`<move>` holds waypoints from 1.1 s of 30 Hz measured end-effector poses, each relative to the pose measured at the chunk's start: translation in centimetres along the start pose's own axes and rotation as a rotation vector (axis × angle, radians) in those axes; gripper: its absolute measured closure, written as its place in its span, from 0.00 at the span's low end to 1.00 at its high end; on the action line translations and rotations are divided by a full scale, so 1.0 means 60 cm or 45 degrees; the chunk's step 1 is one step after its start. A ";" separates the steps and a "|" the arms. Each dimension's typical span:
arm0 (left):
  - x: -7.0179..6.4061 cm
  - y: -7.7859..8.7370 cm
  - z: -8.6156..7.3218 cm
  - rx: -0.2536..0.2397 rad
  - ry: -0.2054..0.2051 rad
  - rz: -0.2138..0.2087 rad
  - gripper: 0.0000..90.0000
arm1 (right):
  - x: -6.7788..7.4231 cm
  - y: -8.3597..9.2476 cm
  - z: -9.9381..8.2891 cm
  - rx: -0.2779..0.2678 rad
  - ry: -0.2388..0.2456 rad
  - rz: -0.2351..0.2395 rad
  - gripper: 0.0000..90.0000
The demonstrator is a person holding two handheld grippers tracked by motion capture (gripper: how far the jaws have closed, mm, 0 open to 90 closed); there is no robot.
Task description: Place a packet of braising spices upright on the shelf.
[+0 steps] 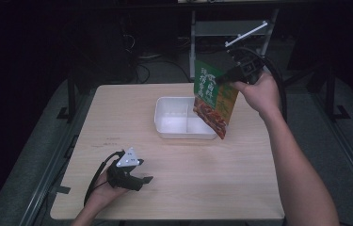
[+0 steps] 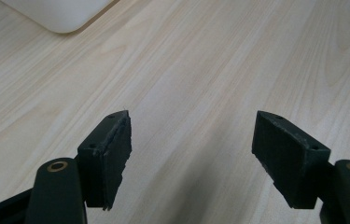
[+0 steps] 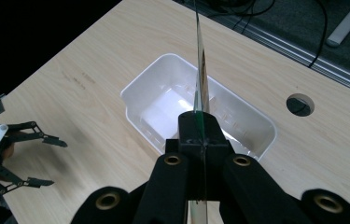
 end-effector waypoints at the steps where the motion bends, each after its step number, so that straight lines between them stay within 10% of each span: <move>1: 0.000 0.000 0.000 0.000 0.000 0.000 0.31 | -0.002 -0.002 0.000 0.001 -0.003 -0.002 1.00; 33: 0.001 0.003 0.000 -0.010 0.001 -0.007 0.31 | -0.024 -0.067 0.035 0.019 -0.017 -0.079 1.00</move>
Point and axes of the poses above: each handheld gripper's, and its own axes: y roughly backward along the jaws, z roughly out of its top, x roughly to its left, the point moved 2 cm from there along -y, roughly forward along the jaws, and after that the axes turned 15 degrees about y, right-handed, at the moved point
